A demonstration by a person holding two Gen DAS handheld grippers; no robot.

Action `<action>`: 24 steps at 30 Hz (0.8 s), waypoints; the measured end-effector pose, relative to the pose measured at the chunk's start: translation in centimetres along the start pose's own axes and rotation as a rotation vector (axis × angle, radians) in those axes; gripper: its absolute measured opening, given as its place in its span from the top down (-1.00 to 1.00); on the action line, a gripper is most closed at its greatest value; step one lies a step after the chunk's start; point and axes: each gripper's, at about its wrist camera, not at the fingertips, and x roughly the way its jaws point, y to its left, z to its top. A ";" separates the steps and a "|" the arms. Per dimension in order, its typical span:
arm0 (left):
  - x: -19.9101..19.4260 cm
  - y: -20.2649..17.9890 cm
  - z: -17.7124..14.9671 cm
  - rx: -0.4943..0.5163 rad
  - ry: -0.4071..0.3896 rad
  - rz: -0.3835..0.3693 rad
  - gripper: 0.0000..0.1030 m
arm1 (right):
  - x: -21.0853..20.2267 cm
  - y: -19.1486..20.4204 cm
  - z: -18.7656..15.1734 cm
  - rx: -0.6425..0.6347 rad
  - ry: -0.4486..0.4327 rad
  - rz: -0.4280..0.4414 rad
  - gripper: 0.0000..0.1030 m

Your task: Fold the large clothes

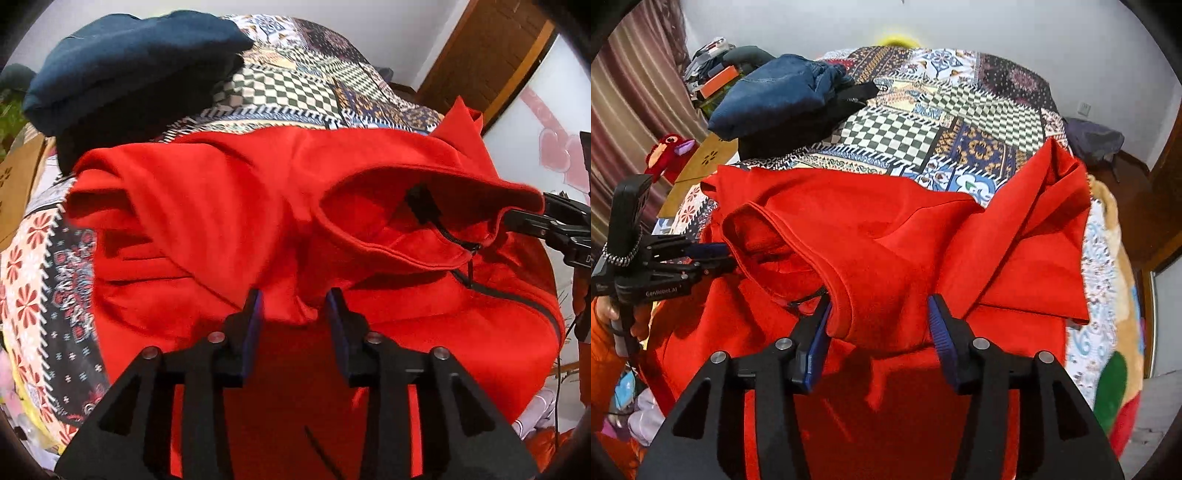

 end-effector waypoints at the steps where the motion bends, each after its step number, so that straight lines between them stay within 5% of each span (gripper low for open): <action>1: -0.6 0.2 0.1 -0.003 -0.012 0.010 0.32 | -0.5 -0.1 0.2 0.004 -0.008 0.006 0.08; 4: -2.7 0.4 0.4 0.005 -0.065 0.041 0.28 | -1.5 -0.3 0.8 0.029 -0.043 0.020 0.08; 8: -5.2 1.0 2.2 -0.020 -0.165 0.083 -0.11 | -3.2 -0.4 2.7 0.042 -0.122 0.046 0.08; 13: -5.3 1.4 5.5 -0.005 -0.228 0.143 -0.13 | -3.3 -0.5 5.2 0.038 -0.180 0.007 -0.15; 24: 3.0 -1.7 8.8 0.112 -0.081 0.109 -0.13 | 4.0 -4.3 5.4 0.152 -0.003 0.019 -0.17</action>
